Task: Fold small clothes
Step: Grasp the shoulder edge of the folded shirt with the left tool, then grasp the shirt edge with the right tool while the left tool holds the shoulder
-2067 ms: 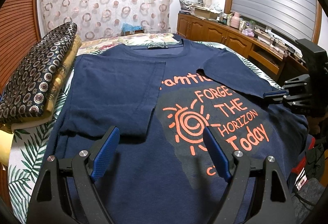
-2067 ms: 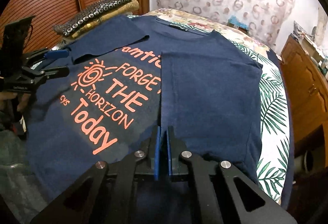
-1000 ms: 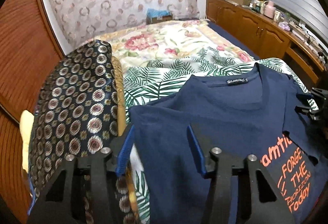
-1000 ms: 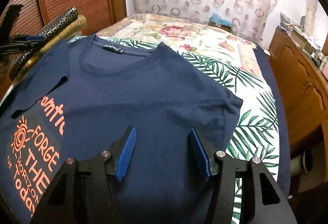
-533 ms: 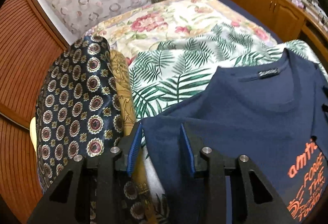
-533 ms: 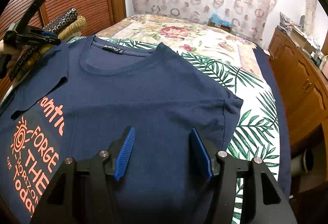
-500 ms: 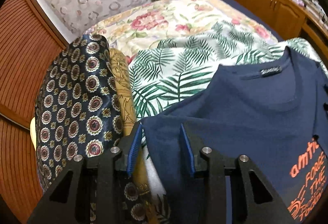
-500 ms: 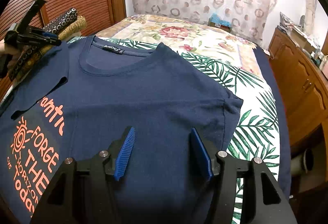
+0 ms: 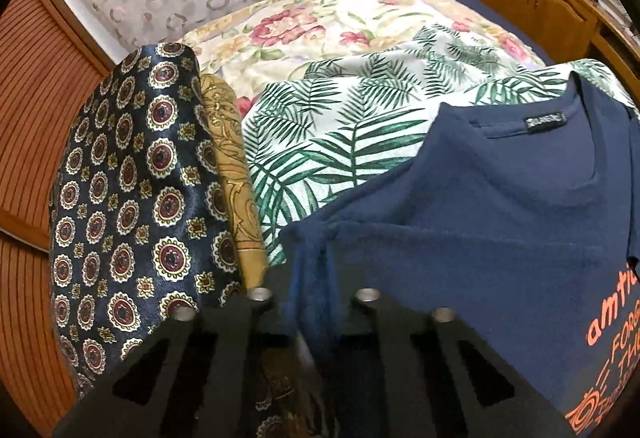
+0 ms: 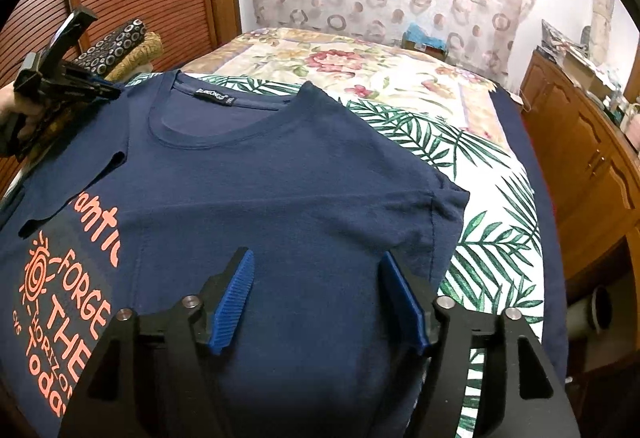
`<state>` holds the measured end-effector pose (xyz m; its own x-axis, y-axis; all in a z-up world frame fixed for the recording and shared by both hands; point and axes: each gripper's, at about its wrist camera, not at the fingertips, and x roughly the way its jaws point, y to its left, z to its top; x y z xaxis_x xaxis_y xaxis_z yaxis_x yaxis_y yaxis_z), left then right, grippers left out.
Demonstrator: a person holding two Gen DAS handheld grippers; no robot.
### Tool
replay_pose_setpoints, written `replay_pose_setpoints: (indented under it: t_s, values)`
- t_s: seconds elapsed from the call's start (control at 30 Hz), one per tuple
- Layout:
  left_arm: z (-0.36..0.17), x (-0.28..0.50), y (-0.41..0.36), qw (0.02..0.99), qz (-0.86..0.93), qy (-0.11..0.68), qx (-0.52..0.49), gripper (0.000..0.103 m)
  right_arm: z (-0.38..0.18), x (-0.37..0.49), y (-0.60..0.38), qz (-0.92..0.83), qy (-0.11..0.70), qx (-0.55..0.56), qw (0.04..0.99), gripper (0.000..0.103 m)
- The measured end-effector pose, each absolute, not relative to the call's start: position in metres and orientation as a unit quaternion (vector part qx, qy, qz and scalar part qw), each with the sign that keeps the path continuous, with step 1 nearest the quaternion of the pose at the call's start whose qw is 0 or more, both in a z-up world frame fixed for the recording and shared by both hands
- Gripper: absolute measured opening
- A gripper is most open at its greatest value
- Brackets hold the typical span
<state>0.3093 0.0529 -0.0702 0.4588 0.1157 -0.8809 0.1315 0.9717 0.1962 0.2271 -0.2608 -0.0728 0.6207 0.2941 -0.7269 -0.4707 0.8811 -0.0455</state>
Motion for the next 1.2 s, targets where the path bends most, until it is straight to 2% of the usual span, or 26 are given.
replay_pose_setpoints:
  t_s: [0.37, 0.67, 0.77, 0.83, 0.9, 0.93, 0.97, 1.0, 1.2]
  values:
    - [-0.028, 0.27, 0.057, 0.892, -0.041, 0.443, 0.08, 0.005, -0.066, 0.235, -0.275, 0.206, 0.382, -0.111, 0.894, 0.072]
    - [-0.02, 0.249, 0.046, 0.907, -0.067, 0.411, 0.068, 0.005, -0.067, 0.27, -0.307, 0.166, 0.403, -0.086, 0.896, 0.072]
    - [-0.021, 0.242, 0.046, 0.909, -0.07, 0.406, 0.064, 0.005, -0.067, 0.278, -0.313, 0.17, 0.404, -0.062, 0.897, 0.066]
    - [-0.02, 0.237, 0.047, 0.911, -0.071, 0.401, 0.059, 0.005, -0.064, 0.284, -0.314, 0.17, 0.405, -0.055, 0.897, 0.058]
    - [-0.019, 0.229, 0.047, 0.914, -0.074, 0.395, 0.053, 0.005, -0.062, 0.289, -0.31, 0.181, 0.403, -0.052, 0.895, 0.036]
    - [-0.019, 0.224, 0.046, 0.916, -0.076, 0.392, 0.052, 0.005, -0.062, 0.29, -0.307, 0.187, 0.403, -0.055, 0.894, 0.029]
    - [-0.018, 0.218, 0.046, 0.917, -0.077, 0.388, 0.05, 0.005, -0.062, 0.29, -0.304, 0.191, 0.404, -0.058, 0.893, 0.016]
    - [-0.016, 0.213, 0.045, 0.918, -0.078, 0.385, 0.049, 0.005, -0.061, 0.288, -0.299, 0.194, 0.402, -0.063, 0.893, 0.008]
    - [0.003, 0.17, 0.049, 0.932, -0.082, 0.352, 0.035, 0.005, -0.02, 0.24, -0.29, 0.214, 0.332, -0.065, 0.916, 0.006]
